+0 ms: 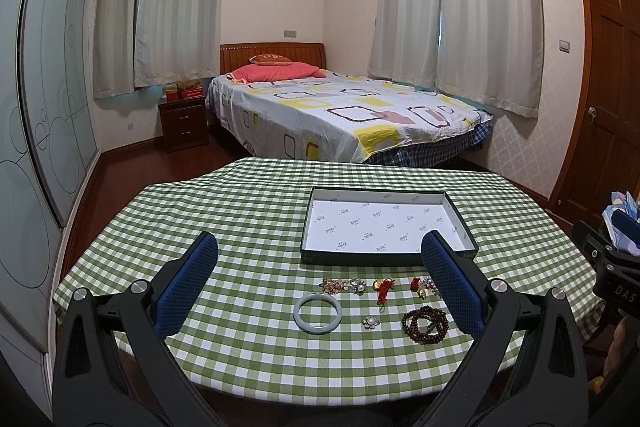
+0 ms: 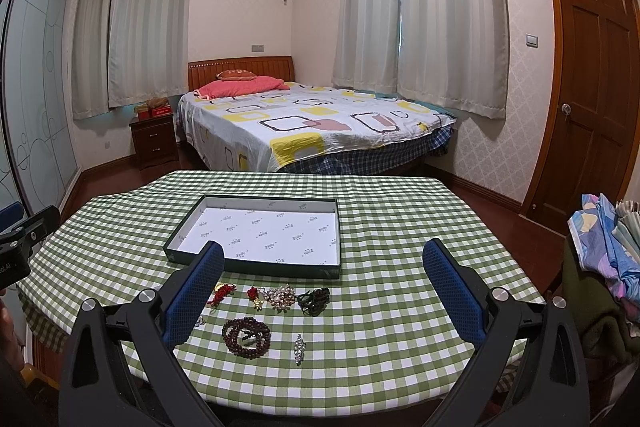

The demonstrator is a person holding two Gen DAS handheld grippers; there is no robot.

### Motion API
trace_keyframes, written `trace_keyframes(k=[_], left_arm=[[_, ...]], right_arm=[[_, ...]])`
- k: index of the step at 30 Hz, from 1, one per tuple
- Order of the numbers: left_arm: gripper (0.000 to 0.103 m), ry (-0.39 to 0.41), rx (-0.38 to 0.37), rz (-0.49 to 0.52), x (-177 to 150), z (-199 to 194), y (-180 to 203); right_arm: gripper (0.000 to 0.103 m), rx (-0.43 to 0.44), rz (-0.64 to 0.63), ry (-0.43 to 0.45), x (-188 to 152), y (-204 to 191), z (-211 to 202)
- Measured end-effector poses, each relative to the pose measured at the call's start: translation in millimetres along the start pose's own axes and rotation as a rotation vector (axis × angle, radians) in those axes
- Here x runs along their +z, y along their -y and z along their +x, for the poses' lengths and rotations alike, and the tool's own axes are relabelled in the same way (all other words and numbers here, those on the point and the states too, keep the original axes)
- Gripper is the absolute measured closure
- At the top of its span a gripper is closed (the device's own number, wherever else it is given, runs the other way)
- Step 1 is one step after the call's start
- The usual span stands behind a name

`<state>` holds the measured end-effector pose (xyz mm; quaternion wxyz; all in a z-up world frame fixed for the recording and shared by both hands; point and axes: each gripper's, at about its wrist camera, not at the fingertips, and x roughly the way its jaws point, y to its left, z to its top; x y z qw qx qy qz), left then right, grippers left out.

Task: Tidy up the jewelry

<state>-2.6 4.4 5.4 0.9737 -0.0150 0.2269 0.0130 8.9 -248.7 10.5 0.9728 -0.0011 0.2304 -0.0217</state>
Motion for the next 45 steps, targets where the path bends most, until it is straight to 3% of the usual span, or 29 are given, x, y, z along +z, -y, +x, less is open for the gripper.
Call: trace_keyframes(k=[27, 35, 40, 45], left_arm=[[0.004, -0.013, 0.016, -0.005, -6.4, 7.4, -5.5], [0.004, -0.082, 0.05, -0.019, -33.4, 53.6, -19.5], [0.004, -0.216, 0.052, -0.036, -64.5, 102.3, -30.4], [0.004, -0.26, 0.049, -0.014, -85.9, 135.5, -28.6]], right_arm=[[0.006, 0.009, 0.005, -0.013, -6.8, -3.0, 7.6], [0.006, 0.002, -0.006, -0.062, -32.0, -1.7, 46.2], [0.006, 0.016, 0.001, -0.181, -63.6, 0.8, 91.0], [0.007, 0.024, 0.014, -0.205, -91.4, 5.6, 119.0]])
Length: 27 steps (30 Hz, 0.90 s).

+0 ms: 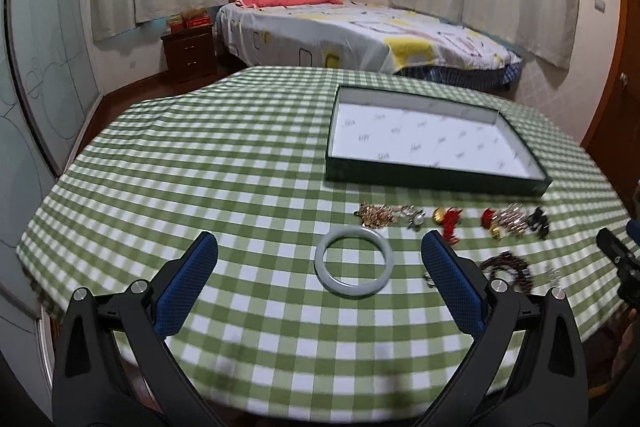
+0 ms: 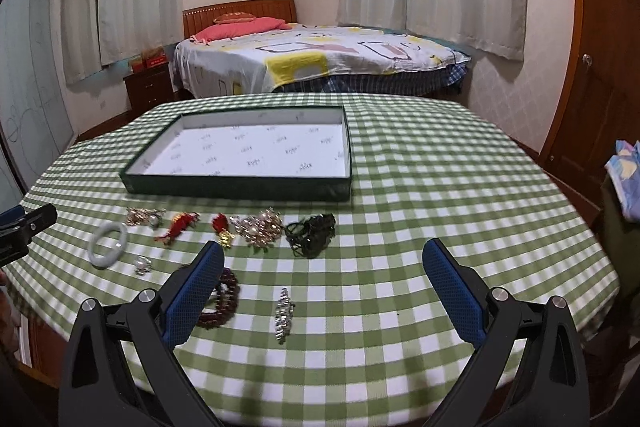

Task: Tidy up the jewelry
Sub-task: 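Close the left tool on the jade bangle while the right tool grips the rhinestone brooch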

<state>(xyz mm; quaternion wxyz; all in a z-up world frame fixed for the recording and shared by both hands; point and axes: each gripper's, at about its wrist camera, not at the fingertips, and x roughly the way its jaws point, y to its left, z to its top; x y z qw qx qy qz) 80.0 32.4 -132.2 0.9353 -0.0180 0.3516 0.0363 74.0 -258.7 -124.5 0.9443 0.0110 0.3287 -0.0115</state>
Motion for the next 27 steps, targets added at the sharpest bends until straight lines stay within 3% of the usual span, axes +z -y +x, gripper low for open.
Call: trace_keyframes(k=[7, 15, 18, 27], left_arm=[[0.004, -0.083, -0.03, 0.002, -12.0, 51.5, 7.8], [0.004, -0.116, -0.04, 0.032, -13.3, 82.6, 19.9], [0.013, -0.165, -0.057, 0.034, -15.3, 94.2, 21.3], [0.016, -0.161, -0.043, 0.054, -17.2, 92.4, 27.2]], right_arm=[[0.007, 0.004, 0.018, -0.039, -12.9, 7.4, 28.0], [0.007, 0.004, 0.004, -0.075, -23.3, 7.2, 45.5], [0.007, 0.004, 0.009, -0.082, -24.1, 9.1, 47.7], [0.007, 0.013, 0.01, -0.101, -29.5, 7.8, 53.1]])
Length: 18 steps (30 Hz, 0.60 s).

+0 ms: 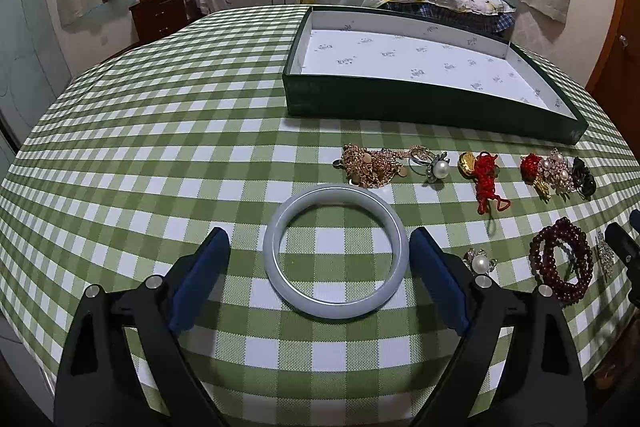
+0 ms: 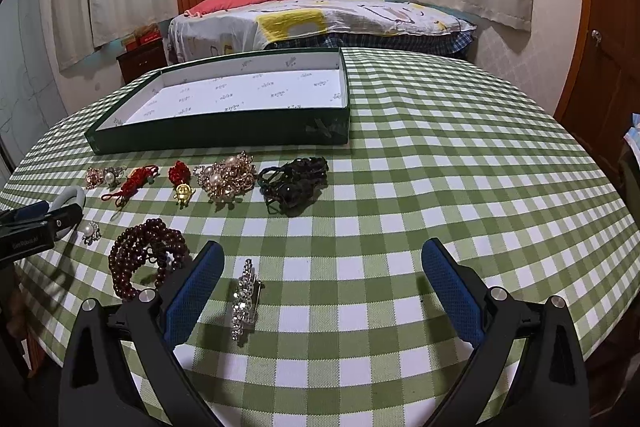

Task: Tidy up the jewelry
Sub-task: 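Close the left tool on the jade bangle while the right tool grips the rhinestone brooch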

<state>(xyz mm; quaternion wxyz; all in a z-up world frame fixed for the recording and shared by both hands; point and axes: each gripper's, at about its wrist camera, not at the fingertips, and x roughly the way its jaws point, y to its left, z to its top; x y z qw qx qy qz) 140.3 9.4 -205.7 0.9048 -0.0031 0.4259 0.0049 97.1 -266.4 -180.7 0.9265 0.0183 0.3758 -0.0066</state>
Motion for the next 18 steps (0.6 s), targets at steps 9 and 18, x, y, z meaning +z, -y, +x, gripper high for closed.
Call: trace_keyframes(k=[9, 18], left_arm=[[0.034, 0.034, -0.015, 0.005, -3.6, -4.3, -1.6], [0.034, 0.041, -0.01, -0.004, -7.7, -7.5, -2.9]], right_arm=[[0.007, -0.003, 0.004, 0.009, -3.1, 1.3, -4.0], [0.032, 0.032, -0.034, 0.002, -6.7, -9.8, -10.1]])
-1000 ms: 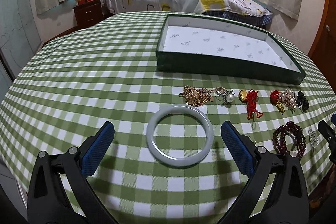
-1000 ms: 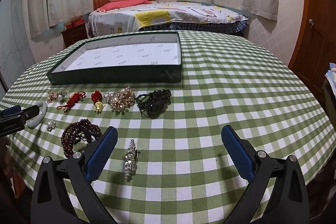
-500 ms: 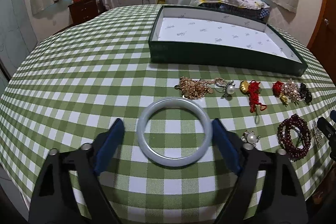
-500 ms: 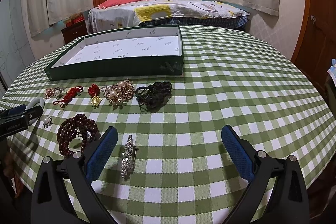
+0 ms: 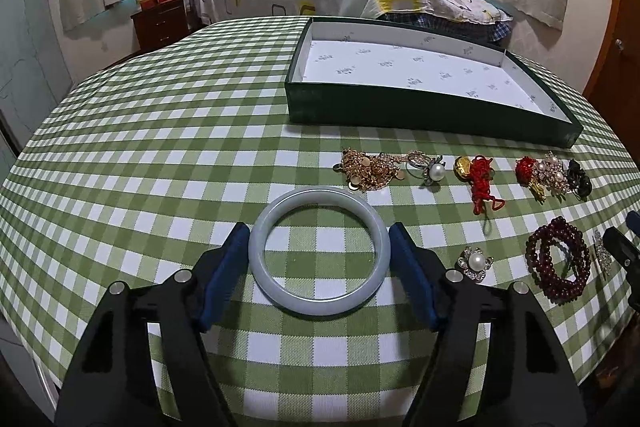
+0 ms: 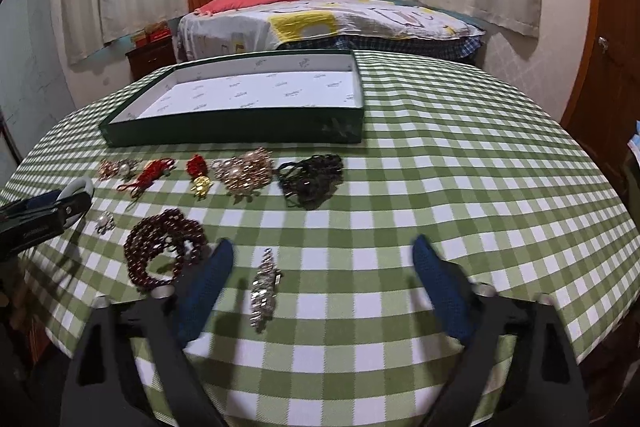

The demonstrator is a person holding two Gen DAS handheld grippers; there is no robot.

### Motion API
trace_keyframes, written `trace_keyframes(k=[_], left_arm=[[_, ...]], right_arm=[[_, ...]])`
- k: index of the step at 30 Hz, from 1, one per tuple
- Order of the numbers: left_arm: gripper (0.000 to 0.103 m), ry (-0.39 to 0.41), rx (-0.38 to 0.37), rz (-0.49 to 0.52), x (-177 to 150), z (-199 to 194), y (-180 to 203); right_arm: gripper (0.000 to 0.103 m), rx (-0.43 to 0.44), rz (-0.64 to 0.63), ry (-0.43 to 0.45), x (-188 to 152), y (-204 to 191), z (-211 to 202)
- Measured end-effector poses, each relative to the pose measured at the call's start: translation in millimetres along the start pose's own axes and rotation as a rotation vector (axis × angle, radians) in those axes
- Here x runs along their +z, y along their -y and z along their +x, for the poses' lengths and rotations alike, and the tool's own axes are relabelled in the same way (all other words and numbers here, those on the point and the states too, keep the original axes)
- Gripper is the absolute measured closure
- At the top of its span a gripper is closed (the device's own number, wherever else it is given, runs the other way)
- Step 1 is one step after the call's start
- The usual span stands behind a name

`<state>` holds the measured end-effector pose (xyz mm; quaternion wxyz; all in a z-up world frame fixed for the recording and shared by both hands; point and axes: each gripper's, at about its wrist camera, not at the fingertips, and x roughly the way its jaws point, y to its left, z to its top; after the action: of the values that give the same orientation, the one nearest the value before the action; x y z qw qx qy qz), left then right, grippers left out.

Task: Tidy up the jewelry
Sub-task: 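Close the left tool on the jade bangle while the right tool grips the rhinestone brooch, then carry the bangle into the green box with the left tool while the right tool places the brooch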

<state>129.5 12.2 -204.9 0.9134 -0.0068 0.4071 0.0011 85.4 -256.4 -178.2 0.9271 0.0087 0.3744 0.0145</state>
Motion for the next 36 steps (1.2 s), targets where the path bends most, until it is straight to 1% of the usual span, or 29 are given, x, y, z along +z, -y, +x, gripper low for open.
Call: trace_keyframes(k=[2, 6, 11, 15, 17, 21, 25, 29, 36], left_arm=[[0.034, 0.0, 0.0, 0.0, -0.1, -0.4, -0.8], [0.034, 0.002, 0.0, -0.008, -0.5, -1.5, -3.0], [0.034, 0.006, 0.001, -0.018, -2.3, -3.7, -6.3], [0.034, 0.008, 0.007, -0.023, -5.4, -6.3, -8.1], [0.034, 0.011, 0.012, -0.024, -8.2, -8.4, -9.1], [0.034, 0.014, 0.021, -0.012, -13.6, -13.0, -8.6], [0.034, 0.013, 0.02, -0.014, -15.7, -15.5, -9.6], [0.034, 0.012, 0.021, -0.016, -17.6, -17.4, -11.0], [0.034, 0.01, 0.024, -0.021, -18.6, -17.6, -12.3]], right_arm=[[0.04, 0.01, -0.005, -0.018, -1.2, -2.8, 1.9], [0.047, 0.018, -0.002, -0.027, -1.6, -2.5, 2.4], [0.049, 0.031, -0.018, -0.034, -2.9, -6.4, 1.8], [0.054, 0.035, -0.049, -0.034, -5.0, -12.3, 0.2], [0.055, 0.036, -0.053, -0.038, -6.1, -13.1, 0.4], [0.062, 0.048, -0.048, -0.05, -7.2, -11.7, 1.9], [0.064, 0.052, -0.052, -0.051, -7.7, -12.7, 1.7], [0.07, 0.067, -0.055, -0.051, -8.8, -14.4, 1.0], [0.086, 0.102, -0.056, -0.053, -8.8, -16.6, 0.1]])
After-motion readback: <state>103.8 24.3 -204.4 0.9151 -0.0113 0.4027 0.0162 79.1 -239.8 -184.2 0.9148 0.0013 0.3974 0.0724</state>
